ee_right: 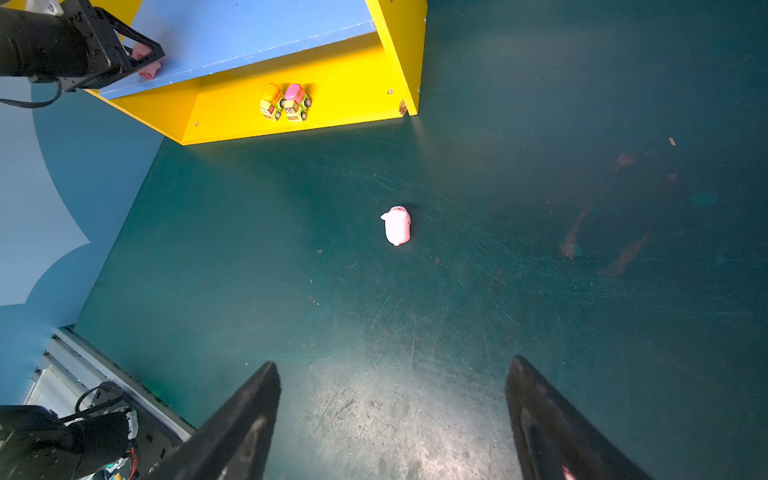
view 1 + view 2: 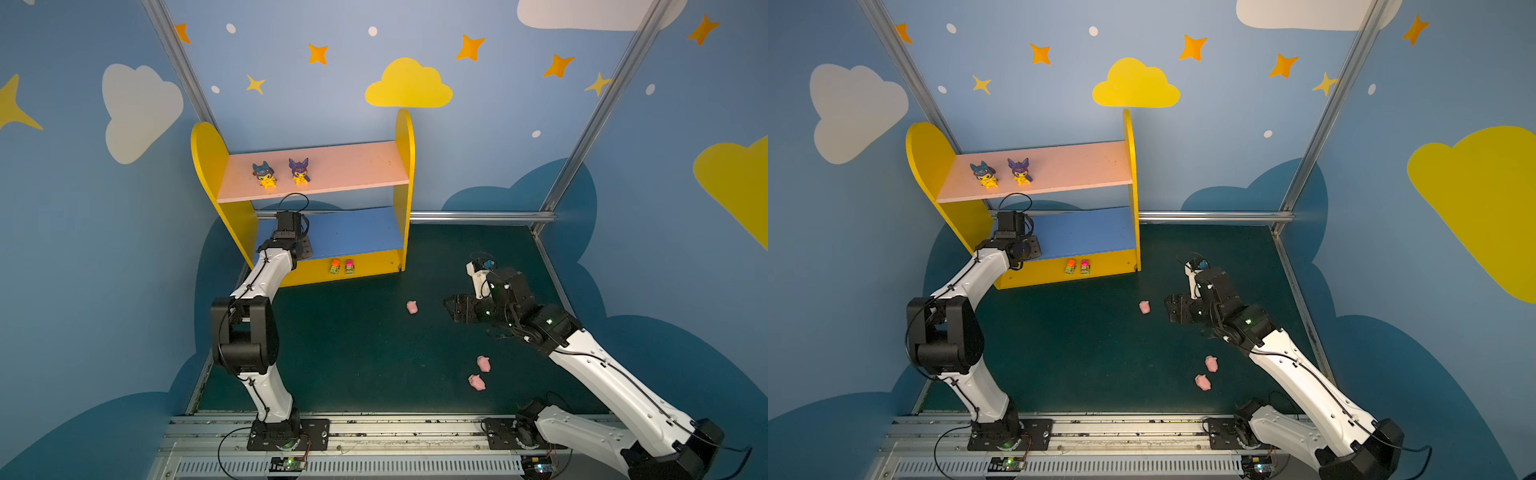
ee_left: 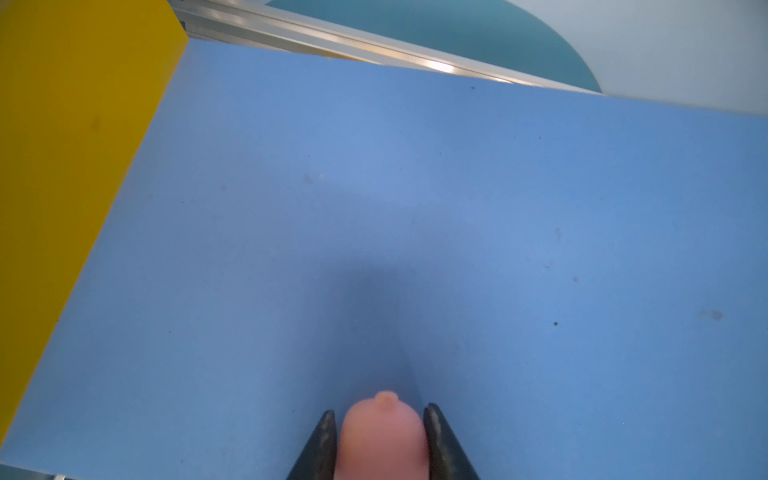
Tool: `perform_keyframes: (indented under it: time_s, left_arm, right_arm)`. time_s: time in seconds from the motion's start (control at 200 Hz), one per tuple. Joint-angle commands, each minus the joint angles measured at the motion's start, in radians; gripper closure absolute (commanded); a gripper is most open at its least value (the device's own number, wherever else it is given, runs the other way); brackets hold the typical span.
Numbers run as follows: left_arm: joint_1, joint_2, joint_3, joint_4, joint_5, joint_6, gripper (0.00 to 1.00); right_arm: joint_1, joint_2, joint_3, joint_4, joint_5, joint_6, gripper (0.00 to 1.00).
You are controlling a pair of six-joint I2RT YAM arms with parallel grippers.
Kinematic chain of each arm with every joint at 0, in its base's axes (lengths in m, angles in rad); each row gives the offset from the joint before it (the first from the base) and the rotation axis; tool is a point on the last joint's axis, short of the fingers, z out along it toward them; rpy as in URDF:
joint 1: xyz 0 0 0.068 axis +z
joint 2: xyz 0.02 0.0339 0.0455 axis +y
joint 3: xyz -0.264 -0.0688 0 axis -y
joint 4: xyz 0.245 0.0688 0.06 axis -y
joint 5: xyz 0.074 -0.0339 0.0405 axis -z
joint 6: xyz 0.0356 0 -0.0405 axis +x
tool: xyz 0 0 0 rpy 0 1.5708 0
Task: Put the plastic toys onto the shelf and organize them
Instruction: 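Lower the pig onto the blue lower shelf and open the left gripper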
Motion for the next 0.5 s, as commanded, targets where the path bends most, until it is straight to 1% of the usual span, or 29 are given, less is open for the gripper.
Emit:
perform_keyframes:
  time_s: [0.0,0.115,0.21,0.26,0.325,0.381,0.496]
  left_arm:
    - [0.009,0.019,0.034,-0.012,0.012,0.011,0.65]
    - [0.012,0.022,0.042,-0.018,0.021,0.013,0.63]
    - [0.013,0.023,0.044,-0.021,0.032,0.014,0.55]
    - [0.015,0.024,0.047,-0.022,0.035,0.013,0.54]
    - [0.017,0.025,0.050,-0.026,0.038,0.013,0.48]
    - [0.018,0.026,0.053,-0.029,0.039,0.009,0.46]
    - [0.018,0.013,0.057,-0.044,0.037,0.004,0.39]
  right_arm:
    - [-0.006,0.004,0.033,-0.003,0.004,-0.008,0.16]
    - [-0.006,0.003,0.038,-0.006,0.002,-0.009,0.16]
    - [-0.007,0.002,0.044,-0.011,0.004,-0.012,0.16]
    - [-0.007,0.002,0.047,-0.015,0.006,-0.013,0.16]
    - [-0.007,0.002,0.049,-0.019,0.005,-0.012,0.16]
    - [-0.007,0.000,0.049,-0.020,0.005,-0.011,0.16]
    - [-0.007,-0.005,0.049,-0.023,0.003,-0.011,0.16]
